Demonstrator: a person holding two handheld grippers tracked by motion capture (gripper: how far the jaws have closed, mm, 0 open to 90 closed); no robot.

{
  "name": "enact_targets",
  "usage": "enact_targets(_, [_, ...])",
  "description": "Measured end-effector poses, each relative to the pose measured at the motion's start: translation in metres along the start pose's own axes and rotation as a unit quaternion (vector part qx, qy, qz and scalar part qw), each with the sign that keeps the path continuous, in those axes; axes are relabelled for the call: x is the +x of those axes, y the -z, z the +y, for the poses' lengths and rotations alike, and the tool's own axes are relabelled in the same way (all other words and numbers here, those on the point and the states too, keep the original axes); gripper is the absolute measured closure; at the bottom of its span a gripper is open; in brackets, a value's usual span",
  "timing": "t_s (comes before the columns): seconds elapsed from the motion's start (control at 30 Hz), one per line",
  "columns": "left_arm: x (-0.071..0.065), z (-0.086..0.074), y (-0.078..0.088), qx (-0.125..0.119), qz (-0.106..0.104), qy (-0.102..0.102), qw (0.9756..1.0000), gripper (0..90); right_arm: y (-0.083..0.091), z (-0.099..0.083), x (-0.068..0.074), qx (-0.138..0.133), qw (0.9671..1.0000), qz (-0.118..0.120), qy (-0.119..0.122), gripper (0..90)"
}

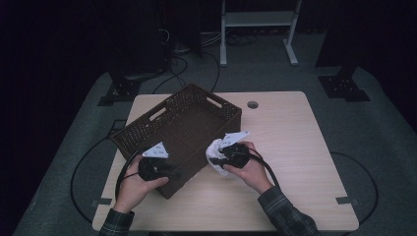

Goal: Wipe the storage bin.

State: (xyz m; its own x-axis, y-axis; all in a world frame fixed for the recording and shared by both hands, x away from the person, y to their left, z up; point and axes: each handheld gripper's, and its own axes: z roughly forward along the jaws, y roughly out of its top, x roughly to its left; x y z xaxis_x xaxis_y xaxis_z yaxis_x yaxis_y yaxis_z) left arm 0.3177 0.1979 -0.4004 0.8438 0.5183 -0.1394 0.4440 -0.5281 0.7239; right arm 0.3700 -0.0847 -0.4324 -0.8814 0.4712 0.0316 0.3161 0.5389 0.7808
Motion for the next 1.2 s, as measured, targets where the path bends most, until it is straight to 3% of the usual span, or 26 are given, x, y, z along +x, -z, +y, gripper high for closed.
enact_targets(0.37, [0.0, 0.0, 0.0, 0.0, 0.0, 0.0, 1.0, 71.8, 0.008, 0.009, 0.008, -0.029, 0.9994, 0.015, 0.01, 69.8])
enact_targets(0.7, [0.0, 0.0, 0.0, 0.0, 0.001, 0.0, 1.0, 71.8, -0.008, 0.002, 0.011, -0.012, 0.9995, 0.027, 0.008, 69.9])
enact_targets(1.2, [0.0, 0.0, 0.0, 0.001, 0.001, -0.001, 1.0, 71.7, -0.028, -0.012, 0.01, 0.026, 0.9993, 0.028, 0.005, 69.9])
